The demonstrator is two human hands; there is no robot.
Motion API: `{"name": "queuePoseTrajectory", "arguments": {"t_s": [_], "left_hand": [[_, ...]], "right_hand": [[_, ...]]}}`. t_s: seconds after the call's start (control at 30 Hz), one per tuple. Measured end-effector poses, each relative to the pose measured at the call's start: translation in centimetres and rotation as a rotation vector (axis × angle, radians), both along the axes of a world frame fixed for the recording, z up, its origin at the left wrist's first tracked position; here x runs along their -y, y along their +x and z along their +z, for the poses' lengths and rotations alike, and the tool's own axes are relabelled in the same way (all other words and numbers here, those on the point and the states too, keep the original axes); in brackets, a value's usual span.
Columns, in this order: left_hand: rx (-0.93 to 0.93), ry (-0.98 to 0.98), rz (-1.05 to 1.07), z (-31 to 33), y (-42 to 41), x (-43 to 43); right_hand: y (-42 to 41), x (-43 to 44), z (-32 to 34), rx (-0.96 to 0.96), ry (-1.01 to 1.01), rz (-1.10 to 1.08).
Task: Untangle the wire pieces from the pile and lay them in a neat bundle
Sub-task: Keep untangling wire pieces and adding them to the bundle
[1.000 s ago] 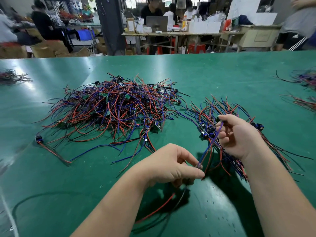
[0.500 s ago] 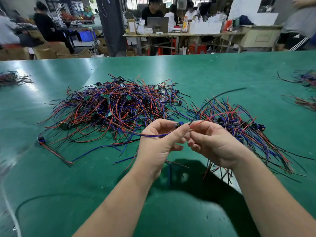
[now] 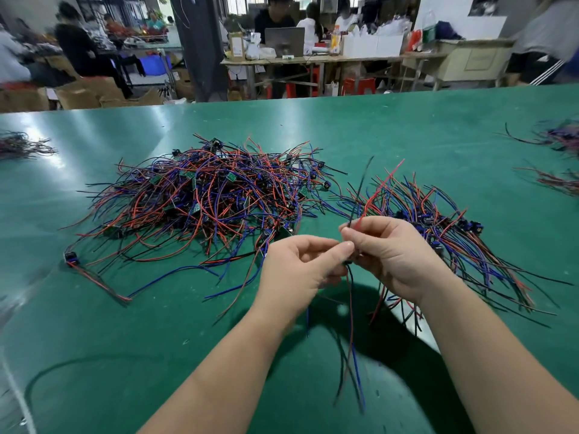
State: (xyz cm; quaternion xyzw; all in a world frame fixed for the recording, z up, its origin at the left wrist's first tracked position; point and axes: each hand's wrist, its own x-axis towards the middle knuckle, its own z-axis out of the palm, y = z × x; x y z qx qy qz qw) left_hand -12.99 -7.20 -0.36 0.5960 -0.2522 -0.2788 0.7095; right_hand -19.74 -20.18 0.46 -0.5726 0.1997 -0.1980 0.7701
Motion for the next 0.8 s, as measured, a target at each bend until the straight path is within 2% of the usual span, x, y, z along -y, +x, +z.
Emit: {"name": "queuePoseTrajectory", "arguments": {"t_s": [0.17, 0.23, 0.37, 0.5, 0.6, 0.7, 0.73, 0.8], "left_hand": [[-0.064, 0.129, -0.094, 0.2, 0.4, -0.2], [-0.053, 0.204, -0.179, 0.3, 0.5, -0.4], [-0.025, 0.34, -0.409, 0.5, 0.3, -0.9], [0.035, 0.451, -0.493, 0.7, 0.5, -1.4], [0.089, 0.524, -0.462, 0.7, 0.9, -1.6], [0.015, 0.397, -0.274, 0.9, 1.2, -1.3], [-0.016, 0.328, -0.186, 0.9, 1.4, -1.1], [-0.084, 0.205, -0.042, 0.8, 1.7, -0.9]], "right_hand": [[-0.5, 0.4, 0.1, -0.13, -0.091, 0.066], [-0.8, 1.0, 0.5, -0.141, -0.077, 0.022], [-1.5, 2.9, 1.3, -0.059, 0.09, -0.22], [-1.7, 3.3, 1.1, -0.001, 0.232, -0.353], [-1.0, 2.7, 0.8, 0.057, 0.222, -0.386], [-0.5, 2.1, 0.7, 0.041, 0.009, -0.431], [-0.5, 1.8, 0.7, 0.031, -0.088, -0.377], [-0.6, 0.9, 0.5, 0.032, -0.278, -0.124]]}}
